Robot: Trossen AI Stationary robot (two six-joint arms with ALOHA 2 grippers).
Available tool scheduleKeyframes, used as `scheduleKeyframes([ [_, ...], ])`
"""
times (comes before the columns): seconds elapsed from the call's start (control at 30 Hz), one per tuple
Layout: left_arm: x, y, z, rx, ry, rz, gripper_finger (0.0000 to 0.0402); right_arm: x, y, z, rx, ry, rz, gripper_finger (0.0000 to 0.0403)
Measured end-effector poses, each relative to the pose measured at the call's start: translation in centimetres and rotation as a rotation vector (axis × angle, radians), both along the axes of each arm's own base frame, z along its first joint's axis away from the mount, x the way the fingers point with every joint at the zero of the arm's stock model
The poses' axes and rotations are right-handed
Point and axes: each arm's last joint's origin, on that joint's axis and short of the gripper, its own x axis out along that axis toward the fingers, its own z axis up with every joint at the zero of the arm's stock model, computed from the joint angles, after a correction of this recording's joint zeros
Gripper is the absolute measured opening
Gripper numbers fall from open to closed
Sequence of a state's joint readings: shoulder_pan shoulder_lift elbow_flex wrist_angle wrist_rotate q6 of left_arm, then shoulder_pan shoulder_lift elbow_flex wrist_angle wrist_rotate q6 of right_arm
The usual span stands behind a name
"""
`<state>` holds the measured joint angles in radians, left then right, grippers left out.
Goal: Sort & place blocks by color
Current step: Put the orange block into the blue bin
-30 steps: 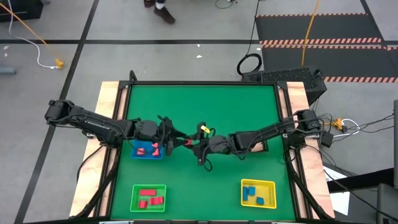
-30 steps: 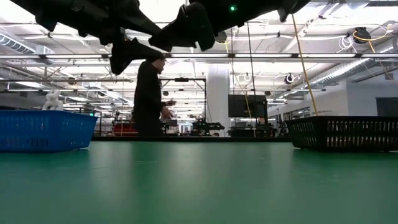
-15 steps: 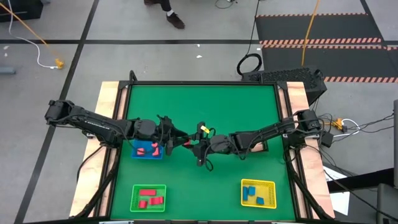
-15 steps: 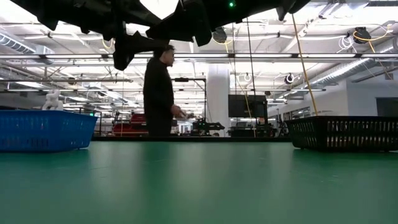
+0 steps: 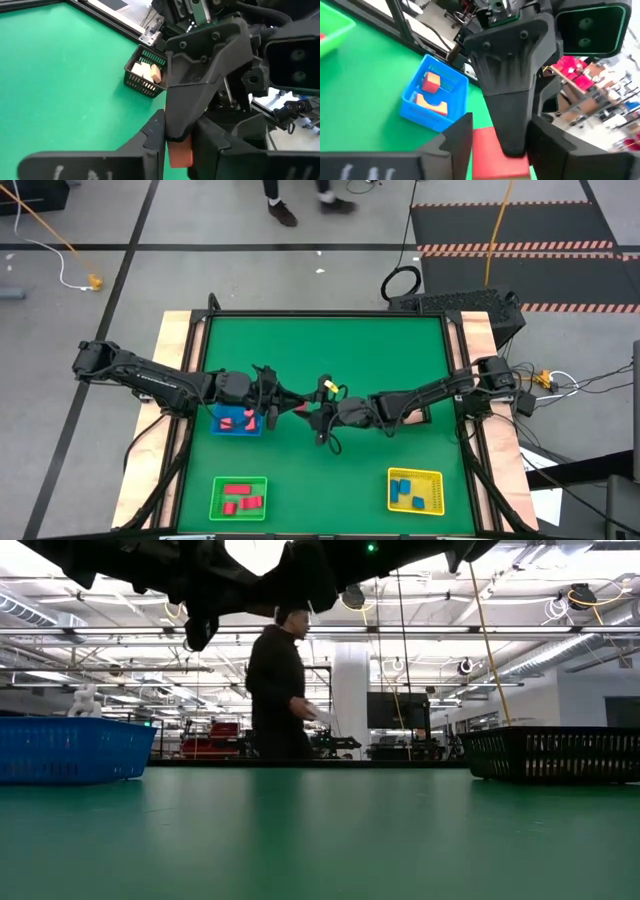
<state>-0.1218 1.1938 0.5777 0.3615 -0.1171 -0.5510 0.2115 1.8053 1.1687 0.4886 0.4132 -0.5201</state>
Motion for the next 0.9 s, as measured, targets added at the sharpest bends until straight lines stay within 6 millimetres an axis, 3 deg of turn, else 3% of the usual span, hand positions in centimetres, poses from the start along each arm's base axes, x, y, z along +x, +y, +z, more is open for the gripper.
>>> scheduleKeyframes([
  [0.3,0.0,0.0,-0.1,-0.002,0.004,-0.011,0.0062,-0.8,-0.1,0.3,0.136,0.051,-0.04,0.0221],
  [0.5,-0.7,0.8,0.3,0.014,0.026,-0.001,0.0063,-4.1,-0.6,2.5,0.315,0.191,-0.131,0.0225],
  [0.67,-3.0,1.6,1.7,0.009,0.06,-0.013,0.0064,-7.3,-1.3,4.5,0.481,0.256,-0.242,0.0226],
  [0.9,-8.6,1.5,1.9,-0.035,0.278,-0.029,0.0071,-10.1,-1.3,5.2,0.577,0.34,-0.325,0.0226],
])
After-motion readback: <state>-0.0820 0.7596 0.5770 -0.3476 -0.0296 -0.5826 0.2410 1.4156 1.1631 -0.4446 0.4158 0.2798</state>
